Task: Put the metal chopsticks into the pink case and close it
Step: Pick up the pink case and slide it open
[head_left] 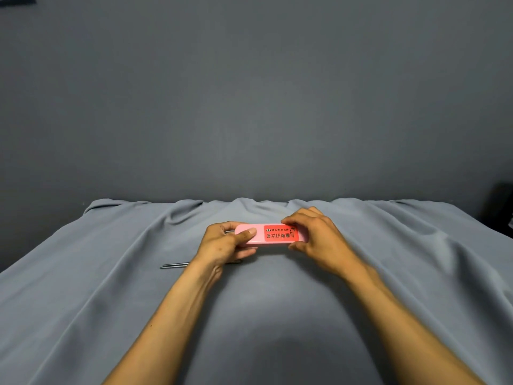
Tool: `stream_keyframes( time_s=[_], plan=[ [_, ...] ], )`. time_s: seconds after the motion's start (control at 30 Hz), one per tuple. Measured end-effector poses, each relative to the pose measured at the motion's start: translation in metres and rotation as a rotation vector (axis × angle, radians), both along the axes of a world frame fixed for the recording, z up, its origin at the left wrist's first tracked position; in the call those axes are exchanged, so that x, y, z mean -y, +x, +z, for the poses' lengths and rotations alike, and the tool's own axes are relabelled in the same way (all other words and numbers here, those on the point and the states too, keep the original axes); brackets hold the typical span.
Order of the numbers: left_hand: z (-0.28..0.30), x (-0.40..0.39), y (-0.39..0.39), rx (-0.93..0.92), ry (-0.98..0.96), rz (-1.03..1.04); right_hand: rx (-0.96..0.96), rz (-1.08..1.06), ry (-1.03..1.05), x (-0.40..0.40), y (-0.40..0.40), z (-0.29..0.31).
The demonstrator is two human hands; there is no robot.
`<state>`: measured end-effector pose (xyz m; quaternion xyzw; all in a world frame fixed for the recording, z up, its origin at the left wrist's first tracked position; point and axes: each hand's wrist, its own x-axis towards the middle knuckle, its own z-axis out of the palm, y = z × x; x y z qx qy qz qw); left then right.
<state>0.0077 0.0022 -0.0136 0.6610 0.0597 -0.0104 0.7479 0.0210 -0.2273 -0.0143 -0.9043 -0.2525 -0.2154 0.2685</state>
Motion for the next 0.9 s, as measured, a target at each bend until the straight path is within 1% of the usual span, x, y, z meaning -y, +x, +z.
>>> stream_keyframes(
  time_s=[0.17, 0.23, 0.3, 0.37, 0.43, 0.5, 0.57, 0.9],
  plan=[
    [-0.003, -0.006, 0.004, 0.012, -0.05, -0.006, -0.026, 0.015, 0.025, -0.001, -0.001, -0.001],
    [-0.003, -0.01, 0.005, 0.019, -0.069, -0.001, -0.062, 0.003, 0.133, 0.001, -0.001, 0.0],
    [-0.003, -0.016, 0.007, 0.032, -0.082, 0.007, -0.109, -0.048, 0.344, 0.005, 0.0, 0.001],
    [-0.003, -0.023, 0.009, 0.053, -0.091, 0.013, -0.201, -0.099, 0.623, 0.01, 0.004, 0.002],
    [-0.003, -0.028, 0.01, 0.071, -0.105, 0.019, -0.397, -0.087, 0.876, 0.015, 0.006, 0.001],
    [-0.003, -0.031, 0.012, 0.078, -0.117, 0.024, -0.592, -0.023, 1.007, 0.016, 0.005, -0.002],
    [-0.004, -0.032, 0.013, 0.078, -0.116, 0.023, -0.658, 0.017, 1.059, 0.014, 0.004, -0.005],
    [-0.009, -0.034, 0.016, 0.069, -0.119, 0.009, -0.648, 0.011, 1.101, 0.014, 0.009, -0.01]
  ],
)
